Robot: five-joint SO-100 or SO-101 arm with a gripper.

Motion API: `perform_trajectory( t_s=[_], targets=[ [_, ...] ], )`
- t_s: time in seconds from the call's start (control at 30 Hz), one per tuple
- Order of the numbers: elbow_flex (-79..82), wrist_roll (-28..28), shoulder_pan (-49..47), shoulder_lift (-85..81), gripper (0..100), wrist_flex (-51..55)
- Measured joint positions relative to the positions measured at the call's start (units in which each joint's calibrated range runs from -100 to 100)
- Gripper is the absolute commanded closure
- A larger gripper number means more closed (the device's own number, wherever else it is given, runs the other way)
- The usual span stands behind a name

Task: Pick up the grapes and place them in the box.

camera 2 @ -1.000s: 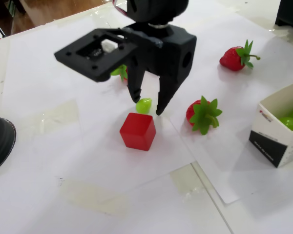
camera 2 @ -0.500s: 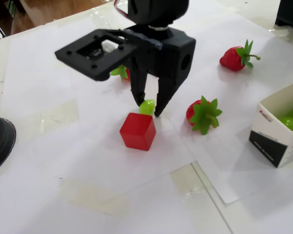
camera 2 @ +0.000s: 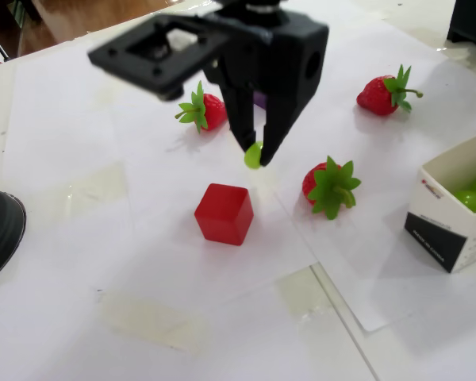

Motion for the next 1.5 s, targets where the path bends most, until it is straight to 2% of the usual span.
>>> perform_trajectory(
  t_s=[0.2,0.33,0.63,1.0,1.1,1.33,1.5],
  targets=[
    [-8.7,-2.7,-3.0,-13.5,100,21.6],
    [-10.0,-4.5,-10.0,-17.4,100,25.6],
    [0.4,-6.9,-22.8,-18.8,100,15.5],
    [14.8,-7.4,-24.9,-18.8,99,4.6],
    [15.9,-7.4,-24.8,-18.8,89,2.8],
    [16.3,-7.6,-25.1,-18.8,75,0.0],
    [16.4,-9.2,-27.1,-18.8,71,-1.4]
  ],
)
